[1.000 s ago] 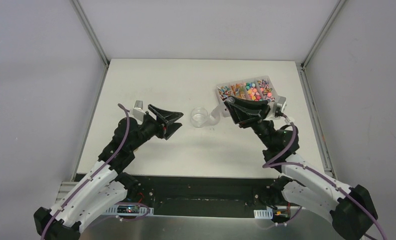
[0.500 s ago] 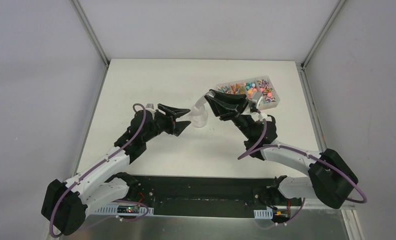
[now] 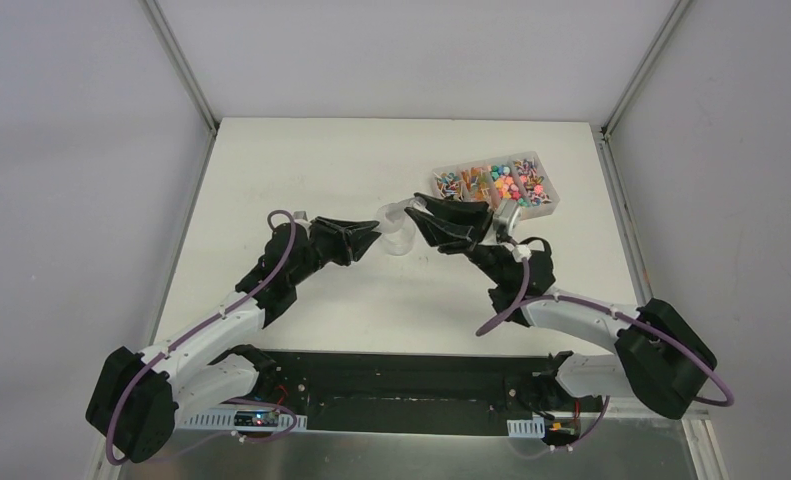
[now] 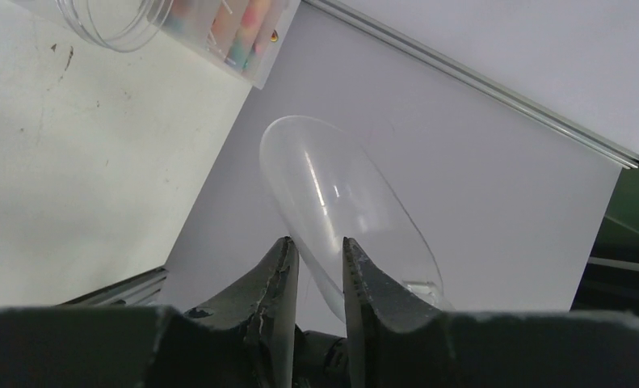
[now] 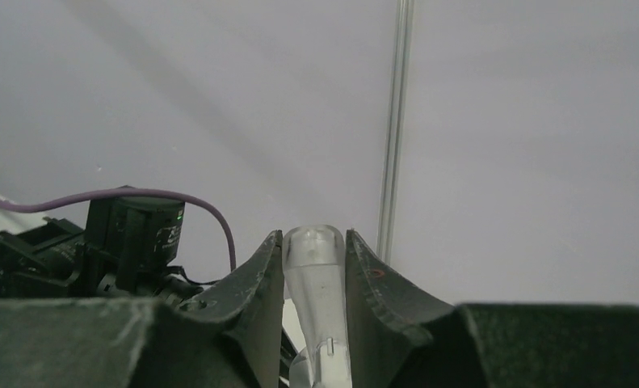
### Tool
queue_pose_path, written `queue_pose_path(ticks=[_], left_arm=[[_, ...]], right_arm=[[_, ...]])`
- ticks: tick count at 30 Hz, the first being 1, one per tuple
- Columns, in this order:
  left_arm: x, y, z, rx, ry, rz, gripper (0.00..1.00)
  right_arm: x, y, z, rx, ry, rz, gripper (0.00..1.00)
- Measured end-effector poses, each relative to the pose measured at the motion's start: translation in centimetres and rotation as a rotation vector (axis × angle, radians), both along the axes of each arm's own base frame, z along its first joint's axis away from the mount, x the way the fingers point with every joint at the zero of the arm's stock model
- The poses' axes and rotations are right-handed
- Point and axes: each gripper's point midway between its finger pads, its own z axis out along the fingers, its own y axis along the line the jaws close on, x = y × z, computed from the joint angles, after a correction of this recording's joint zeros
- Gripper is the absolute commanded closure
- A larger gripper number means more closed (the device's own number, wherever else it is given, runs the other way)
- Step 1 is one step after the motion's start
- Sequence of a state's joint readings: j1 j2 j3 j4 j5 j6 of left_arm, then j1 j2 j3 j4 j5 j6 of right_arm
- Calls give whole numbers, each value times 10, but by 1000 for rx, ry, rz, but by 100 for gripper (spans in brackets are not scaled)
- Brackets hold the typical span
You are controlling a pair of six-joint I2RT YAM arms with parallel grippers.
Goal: Pack the candies
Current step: Adjust the spatula.
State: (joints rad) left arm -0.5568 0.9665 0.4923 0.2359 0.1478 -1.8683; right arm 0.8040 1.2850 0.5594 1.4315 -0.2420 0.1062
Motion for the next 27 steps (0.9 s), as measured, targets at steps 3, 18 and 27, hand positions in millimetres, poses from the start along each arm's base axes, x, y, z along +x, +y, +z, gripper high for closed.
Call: queue_pose_path(ticks=[3,18,27], left_arm=[[2,3,-1,8,-4,21,96],[23,17,20,278,-288,63,100],[28,20,33,356,-312,75,100]], right_arm=[[-11,-5,-9,-33,-23,13,82],[-51,-23,-84,-420,-41,28,47],[-39,-36,-135,-619,143,-33,40]])
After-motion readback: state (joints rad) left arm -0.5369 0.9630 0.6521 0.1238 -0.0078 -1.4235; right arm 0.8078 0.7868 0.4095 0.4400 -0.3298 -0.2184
